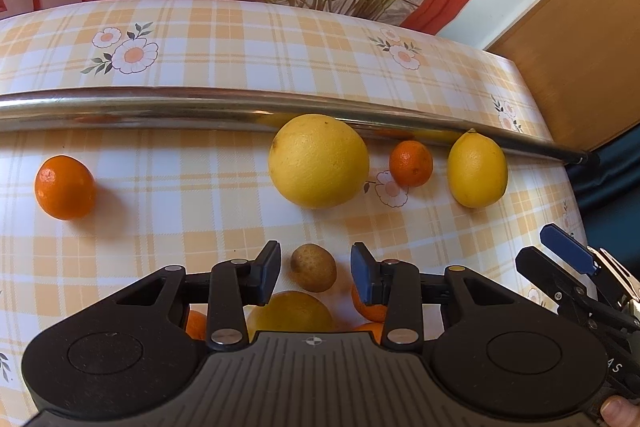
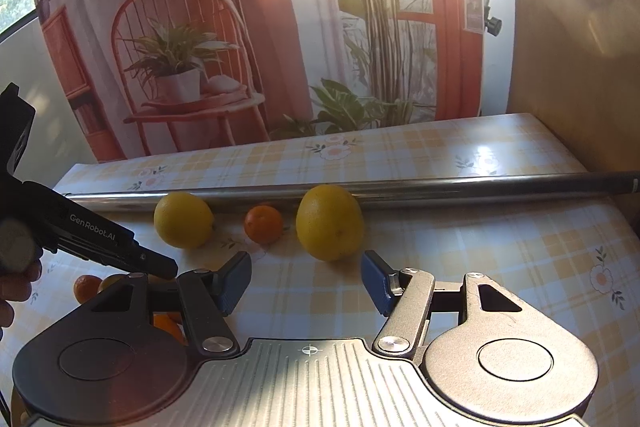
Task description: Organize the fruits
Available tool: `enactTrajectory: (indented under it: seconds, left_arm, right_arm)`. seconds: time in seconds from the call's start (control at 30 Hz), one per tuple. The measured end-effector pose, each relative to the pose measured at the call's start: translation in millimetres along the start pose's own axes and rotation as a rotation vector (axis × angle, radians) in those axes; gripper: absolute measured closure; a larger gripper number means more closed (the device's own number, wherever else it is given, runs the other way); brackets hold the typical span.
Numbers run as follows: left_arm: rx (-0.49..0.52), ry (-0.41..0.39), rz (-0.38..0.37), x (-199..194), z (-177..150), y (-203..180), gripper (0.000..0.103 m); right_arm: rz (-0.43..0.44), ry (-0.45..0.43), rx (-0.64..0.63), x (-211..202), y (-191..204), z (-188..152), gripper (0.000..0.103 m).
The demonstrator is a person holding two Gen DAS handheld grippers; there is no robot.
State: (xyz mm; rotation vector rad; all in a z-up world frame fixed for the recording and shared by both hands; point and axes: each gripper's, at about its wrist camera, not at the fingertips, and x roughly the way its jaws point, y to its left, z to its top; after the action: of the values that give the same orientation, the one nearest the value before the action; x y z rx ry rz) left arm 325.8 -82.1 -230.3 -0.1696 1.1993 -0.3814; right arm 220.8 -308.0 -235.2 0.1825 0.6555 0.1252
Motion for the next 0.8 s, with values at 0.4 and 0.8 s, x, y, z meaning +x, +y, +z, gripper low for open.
enactTrajectory:
  seconds: [0.4,0.8]
  left_arm:
    - [0.062,-0.024,0.045,-6,-5,-6,0.076]
    - [0.094,-0.159,0.047,-44,-19,-10,0.076]
  right_arm:
    - [0.002,0.009,0.02,0,-3,-2,0.046]
    - [-0.02,-0.025,0.051,10,-12,-5,0.042]
